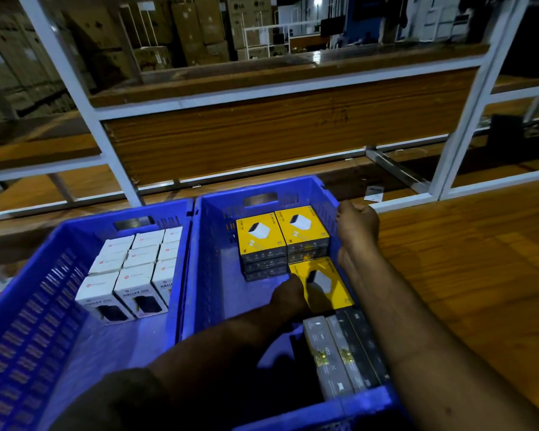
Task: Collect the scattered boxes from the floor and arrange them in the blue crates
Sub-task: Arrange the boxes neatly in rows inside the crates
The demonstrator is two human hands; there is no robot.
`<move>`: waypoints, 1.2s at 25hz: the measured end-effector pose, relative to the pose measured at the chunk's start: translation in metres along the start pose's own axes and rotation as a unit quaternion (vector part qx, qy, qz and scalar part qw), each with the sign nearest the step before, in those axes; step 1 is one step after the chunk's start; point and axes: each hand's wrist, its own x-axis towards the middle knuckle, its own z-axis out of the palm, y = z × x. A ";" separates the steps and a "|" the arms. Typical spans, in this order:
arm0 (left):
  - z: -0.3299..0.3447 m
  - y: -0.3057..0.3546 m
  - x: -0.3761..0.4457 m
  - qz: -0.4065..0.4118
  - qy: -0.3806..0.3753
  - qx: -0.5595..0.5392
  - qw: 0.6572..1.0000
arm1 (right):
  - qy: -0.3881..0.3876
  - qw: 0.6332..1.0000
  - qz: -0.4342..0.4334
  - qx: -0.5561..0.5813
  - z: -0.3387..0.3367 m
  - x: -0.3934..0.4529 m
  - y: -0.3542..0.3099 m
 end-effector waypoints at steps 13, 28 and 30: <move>-0.135 -0.001 -0.056 0.095 0.312 0.012 0.945 | -0.337 0.732 -0.118 -0.579 -0.039 -0.027 0.006; -0.134 -0.018 -0.067 0.143 0.311 -0.123 0.931 | -0.357 0.620 -0.271 -0.644 -0.047 -0.123 0.024; -0.131 -0.014 -0.069 0.150 0.271 -0.218 0.925 | -0.311 0.699 -0.247 -0.595 -0.039 -0.105 0.016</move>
